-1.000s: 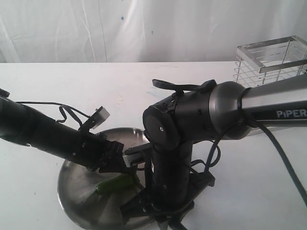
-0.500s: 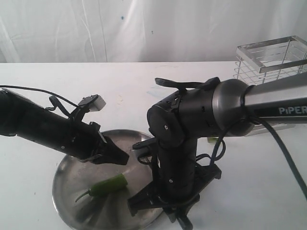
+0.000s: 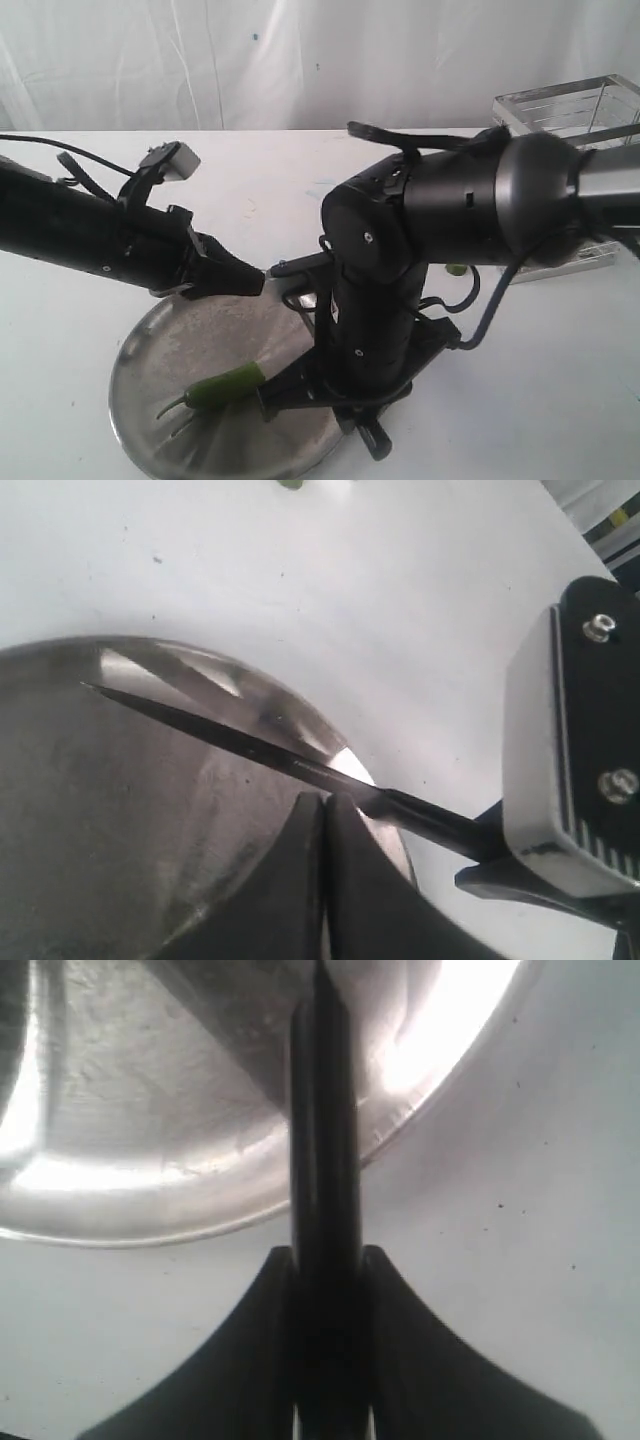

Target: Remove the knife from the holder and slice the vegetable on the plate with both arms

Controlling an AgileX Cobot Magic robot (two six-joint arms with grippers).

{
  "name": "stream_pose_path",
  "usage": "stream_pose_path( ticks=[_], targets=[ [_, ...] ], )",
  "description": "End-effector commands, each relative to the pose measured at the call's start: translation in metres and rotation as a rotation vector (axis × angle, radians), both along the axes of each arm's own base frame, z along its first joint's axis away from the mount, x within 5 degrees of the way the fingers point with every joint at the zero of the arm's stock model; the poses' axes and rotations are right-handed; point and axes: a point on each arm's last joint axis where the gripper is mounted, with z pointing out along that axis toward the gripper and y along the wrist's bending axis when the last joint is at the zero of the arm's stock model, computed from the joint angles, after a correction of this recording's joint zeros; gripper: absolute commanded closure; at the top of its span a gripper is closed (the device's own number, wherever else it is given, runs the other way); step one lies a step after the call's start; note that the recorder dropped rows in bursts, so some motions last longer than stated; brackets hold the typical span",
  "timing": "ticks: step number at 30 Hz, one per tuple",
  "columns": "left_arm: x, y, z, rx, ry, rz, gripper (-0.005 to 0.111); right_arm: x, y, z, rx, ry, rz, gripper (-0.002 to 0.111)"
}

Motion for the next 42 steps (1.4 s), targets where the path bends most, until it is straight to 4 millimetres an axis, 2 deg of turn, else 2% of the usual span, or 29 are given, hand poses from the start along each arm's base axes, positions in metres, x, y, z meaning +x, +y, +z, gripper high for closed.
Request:
stream_pose_path(
  ticks=[1, 7, 12, 15, 20, 27, 31, 34, 37, 42],
  targets=[
    [-0.016, 0.004, 0.015, -0.006, -0.044, -0.015, 0.107, -0.003, -0.007, 0.019, 0.022, -0.034, 0.053, 0.108],
    [-0.032, 0.014, 0.018, 0.061, -0.101, 0.045, 0.107, -0.026, -0.011, 0.022, 0.0, 0.17, 0.197, 0.108],
    [-0.046, 0.014, 0.017, 0.045, -0.081, -0.006, 0.107, -0.035, -0.004, 0.006, 0.057, 0.084, 0.158, 0.108],
    [-0.05, 0.014, 0.015, 0.062, -0.077, -0.043, 0.107, -0.046, 0.004, -0.002, 0.084, 0.044, 0.192, 0.108],
    [-0.042, 0.018, 0.012, 0.098, -0.1, 0.038, 0.107, -0.052, 0.012, -0.004, 0.119, 0.001, 0.223, 0.108],
    [-0.027, 0.014, 0.0, -0.02, 0.005, 0.171, 0.107, -0.044, 0.018, -0.004, 0.177, -0.082, 0.158, 0.108],
    [-0.017, 0.01, -0.001, -0.005, -0.054, 0.11, 0.105, -0.044, 0.018, -0.008, 0.16, -0.063, 0.145, 0.108],
    [-0.013, 0.004, 0.014, -0.063, -0.081, 0.054, 0.103, -0.044, 0.019, -0.01, 0.154, -0.057, 0.124, 0.108],
    [-0.01, 0.0, 0.026, -0.106, -0.106, 0.005, 0.106, -0.043, 0.019, -0.015, 0.139, -0.044, 0.107, 0.108],
    [-0.008, 0.004, 0.018, 0.013, -0.138, -0.005, 0.107, -0.043, 0.018, -0.026, 0.096, -0.018, 0.102, 0.108]
  ],
)
